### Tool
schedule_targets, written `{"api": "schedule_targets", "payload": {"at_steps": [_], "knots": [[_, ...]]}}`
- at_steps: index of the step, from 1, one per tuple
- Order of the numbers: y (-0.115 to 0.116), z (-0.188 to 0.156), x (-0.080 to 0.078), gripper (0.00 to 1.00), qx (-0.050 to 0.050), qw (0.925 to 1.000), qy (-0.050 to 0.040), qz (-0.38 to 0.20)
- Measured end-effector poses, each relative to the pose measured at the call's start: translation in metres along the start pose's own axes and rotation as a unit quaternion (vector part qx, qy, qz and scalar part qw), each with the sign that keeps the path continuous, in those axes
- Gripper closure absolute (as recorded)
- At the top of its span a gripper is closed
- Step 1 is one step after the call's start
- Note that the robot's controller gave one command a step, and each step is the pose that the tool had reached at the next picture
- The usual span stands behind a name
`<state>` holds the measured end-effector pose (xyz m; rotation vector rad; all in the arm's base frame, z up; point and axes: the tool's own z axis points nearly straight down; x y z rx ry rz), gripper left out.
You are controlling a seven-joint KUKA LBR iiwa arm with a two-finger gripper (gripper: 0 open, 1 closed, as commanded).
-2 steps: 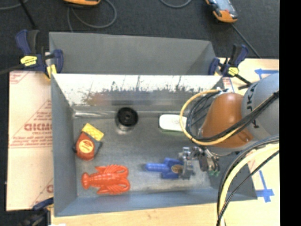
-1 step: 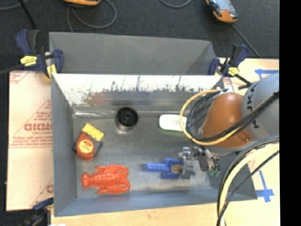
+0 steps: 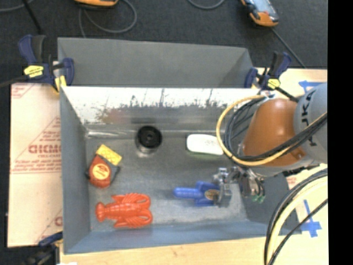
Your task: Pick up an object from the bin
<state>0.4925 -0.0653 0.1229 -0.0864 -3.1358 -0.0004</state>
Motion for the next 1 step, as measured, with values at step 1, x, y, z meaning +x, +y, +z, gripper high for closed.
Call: {"api": "schedule_targets", "payload": {"at_steps": [1], "knots": [[0.0026, -0.1591, -0.0136, 1.00, 0.001, 0.9997, -0.0047, -0.023]]}}
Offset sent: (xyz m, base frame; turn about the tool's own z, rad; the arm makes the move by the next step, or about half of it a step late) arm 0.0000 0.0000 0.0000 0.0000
